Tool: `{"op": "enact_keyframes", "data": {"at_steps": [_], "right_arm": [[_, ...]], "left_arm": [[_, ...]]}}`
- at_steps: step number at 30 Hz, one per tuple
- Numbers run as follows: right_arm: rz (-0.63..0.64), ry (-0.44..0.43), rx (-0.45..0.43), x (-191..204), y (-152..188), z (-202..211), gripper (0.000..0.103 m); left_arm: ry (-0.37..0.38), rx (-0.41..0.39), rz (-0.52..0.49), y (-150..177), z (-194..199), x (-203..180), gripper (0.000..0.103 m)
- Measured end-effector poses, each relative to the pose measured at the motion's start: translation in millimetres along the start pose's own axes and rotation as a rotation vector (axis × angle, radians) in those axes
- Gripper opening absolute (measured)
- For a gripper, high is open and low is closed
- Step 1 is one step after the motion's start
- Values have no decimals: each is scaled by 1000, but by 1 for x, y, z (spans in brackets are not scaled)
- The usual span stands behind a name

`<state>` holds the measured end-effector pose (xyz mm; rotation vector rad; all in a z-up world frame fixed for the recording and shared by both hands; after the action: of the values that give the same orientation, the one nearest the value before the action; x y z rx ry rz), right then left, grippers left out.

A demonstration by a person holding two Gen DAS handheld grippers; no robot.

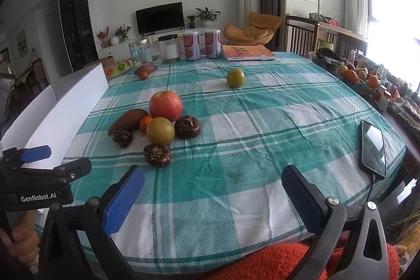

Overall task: Organize fruits
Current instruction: 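Move both tools toward the fruit pile on the tablecloth, then grasp the sweet potato with the left tool while the right tool approaches a water chestnut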

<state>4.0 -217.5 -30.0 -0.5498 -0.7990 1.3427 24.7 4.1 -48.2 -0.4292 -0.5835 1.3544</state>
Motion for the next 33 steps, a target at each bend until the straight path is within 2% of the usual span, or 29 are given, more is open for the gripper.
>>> {"op": "enact_keyframes", "data": {"at_steps": [15,23,25,33], "right_arm": [[-20,7,15,-6,5,-8,103],[-26,5,15,-7,7,-8,103],[-24,4,17,-6,7,-8,103],[-27,-6,16,-6,7,-8,103]], "left_arm": [[-23,23,-11,5,-14,1,102],[28,180,-5,34,-68,5,102],[51,161,25,37,-69,9,103],[45,133,17,40,-68,10,103]]}}
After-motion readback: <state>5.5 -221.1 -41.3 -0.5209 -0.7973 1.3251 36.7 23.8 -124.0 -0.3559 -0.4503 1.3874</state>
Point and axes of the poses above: each gripper's, at about its wrist camera, not at the fingertips, and z roughly against the way its jaws point, x to its left, y to its underside, the point moved 1 cm from there along -z, roughly the way its jaws point, and after that the axes turned 11 degrees about -z, right-handed, at the moved point
